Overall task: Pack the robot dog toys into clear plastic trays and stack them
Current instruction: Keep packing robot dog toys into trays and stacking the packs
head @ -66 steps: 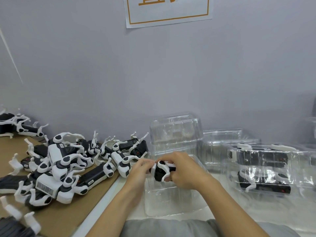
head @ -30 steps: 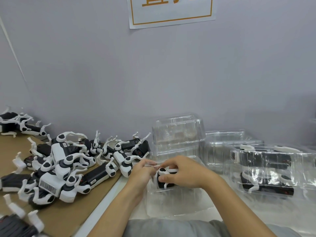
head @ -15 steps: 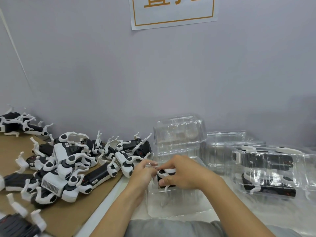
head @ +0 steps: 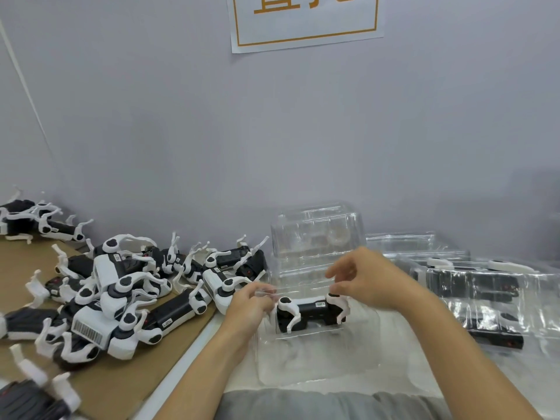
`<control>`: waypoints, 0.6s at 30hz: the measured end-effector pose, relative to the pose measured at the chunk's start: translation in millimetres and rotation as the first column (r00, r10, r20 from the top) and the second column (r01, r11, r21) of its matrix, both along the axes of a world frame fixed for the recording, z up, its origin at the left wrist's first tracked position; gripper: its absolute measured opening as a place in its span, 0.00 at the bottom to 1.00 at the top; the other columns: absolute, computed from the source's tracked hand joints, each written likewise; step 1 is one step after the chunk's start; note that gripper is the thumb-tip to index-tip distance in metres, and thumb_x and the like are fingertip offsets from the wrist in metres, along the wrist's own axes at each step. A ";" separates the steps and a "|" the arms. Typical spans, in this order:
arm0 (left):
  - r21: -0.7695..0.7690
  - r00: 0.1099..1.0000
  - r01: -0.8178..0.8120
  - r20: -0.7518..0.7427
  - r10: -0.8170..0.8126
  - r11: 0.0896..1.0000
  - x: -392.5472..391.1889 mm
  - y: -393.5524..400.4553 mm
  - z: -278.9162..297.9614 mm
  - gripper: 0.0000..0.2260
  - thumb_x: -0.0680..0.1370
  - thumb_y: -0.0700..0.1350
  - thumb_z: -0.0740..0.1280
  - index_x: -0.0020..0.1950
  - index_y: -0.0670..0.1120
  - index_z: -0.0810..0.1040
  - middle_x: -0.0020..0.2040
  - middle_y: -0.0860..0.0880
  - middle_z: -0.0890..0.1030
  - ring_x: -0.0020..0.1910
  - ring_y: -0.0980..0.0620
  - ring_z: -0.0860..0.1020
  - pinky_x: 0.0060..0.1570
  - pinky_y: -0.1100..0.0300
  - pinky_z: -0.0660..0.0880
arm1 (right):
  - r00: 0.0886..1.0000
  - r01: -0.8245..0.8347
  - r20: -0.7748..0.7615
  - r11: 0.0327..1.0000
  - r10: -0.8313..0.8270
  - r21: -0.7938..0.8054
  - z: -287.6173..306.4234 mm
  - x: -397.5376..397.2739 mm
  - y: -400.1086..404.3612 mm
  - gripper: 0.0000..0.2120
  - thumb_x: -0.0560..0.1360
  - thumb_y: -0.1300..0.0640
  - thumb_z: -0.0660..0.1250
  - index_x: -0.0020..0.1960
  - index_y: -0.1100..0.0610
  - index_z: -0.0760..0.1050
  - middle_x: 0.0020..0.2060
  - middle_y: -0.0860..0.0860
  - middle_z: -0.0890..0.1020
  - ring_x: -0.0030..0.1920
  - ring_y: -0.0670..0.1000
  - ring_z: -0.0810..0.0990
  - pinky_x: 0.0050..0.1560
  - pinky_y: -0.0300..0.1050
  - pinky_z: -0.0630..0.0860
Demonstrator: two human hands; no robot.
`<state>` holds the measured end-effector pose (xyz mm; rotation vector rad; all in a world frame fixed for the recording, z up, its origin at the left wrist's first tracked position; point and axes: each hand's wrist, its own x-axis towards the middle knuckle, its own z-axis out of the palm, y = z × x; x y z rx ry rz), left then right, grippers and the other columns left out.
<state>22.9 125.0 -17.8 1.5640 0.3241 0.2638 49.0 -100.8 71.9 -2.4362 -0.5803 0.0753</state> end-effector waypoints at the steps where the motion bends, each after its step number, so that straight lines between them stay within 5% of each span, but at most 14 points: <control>1: 0.010 1.000 0.001 -0.003 -0.001 1.000 0.6 0.7 -0.5 0.12 0.72 0.29 0.66 0.46 0.44 0.83 0.42 0.50 0.85 0.50 0.51 0.81 0.51 0.57 0.76 | 1.000 0.014 -0.021 0.999 -0.014 -0.034 2.5 0.5 -5.0 0.10 0.72 0.49 0.77 0.52 0.45 0.81 0.45 0.43 0.82 0.46 0.42 0.81 0.44 0.34 0.74; 5: 0.023 1.000 0.006 -0.008 -0.006 1.000 1.4 1.8 -2.3 0.13 0.74 0.28 0.64 0.47 0.44 0.82 0.43 0.49 0.85 0.51 0.51 0.81 0.56 0.54 0.75 | 0.994 0.015 -0.102 0.983 -0.034 -0.184 6.2 -2.1 -5.6 0.15 0.68 0.46 0.79 0.52 0.44 0.79 0.50 0.46 0.81 0.47 0.45 0.80 0.44 0.39 0.73; 9: 0.029 0.999 0.029 -0.017 -0.029 0.999 0.7 3.0 -2.3 0.13 0.74 0.29 0.65 0.48 0.44 0.82 0.43 0.50 0.85 0.53 0.50 0.81 0.58 0.52 0.74 | 0.998 0.032 -0.049 0.972 -0.045 -0.233 2.1 -3.8 7.3 0.12 0.72 0.55 0.76 0.54 0.47 0.80 0.59 0.54 0.78 0.46 0.47 0.81 0.47 0.40 0.76; 13: 0.039 0.998 0.054 -0.012 -0.054 0.998 -2.1 2.6 1.0 0.10 0.70 0.34 0.69 0.48 0.45 0.82 0.46 0.46 0.86 0.55 0.44 0.81 0.61 0.48 0.74 | 0.995 0.093 0.067 0.970 -0.080 -0.225 -5.6 -1.2 11.8 0.12 0.74 0.63 0.71 0.55 0.51 0.82 0.57 0.54 0.79 0.45 0.50 0.81 0.37 0.35 0.73; 18: 0.029 0.998 0.070 -0.003 -0.070 0.997 -2.2 1.3 1.2 0.12 0.68 0.34 0.68 0.49 0.45 0.81 0.44 0.50 0.87 0.56 0.46 0.82 0.60 0.48 0.74 | 0.987 0.138 0.106 0.976 -0.122 -0.166 -14.0 -0.6 14.4 0.09 0.74 0.62 0.72 0.51 0.51 0.81 0.56 0.54 0.79 0.54 0.51 0.78 0.44 0.38 0.71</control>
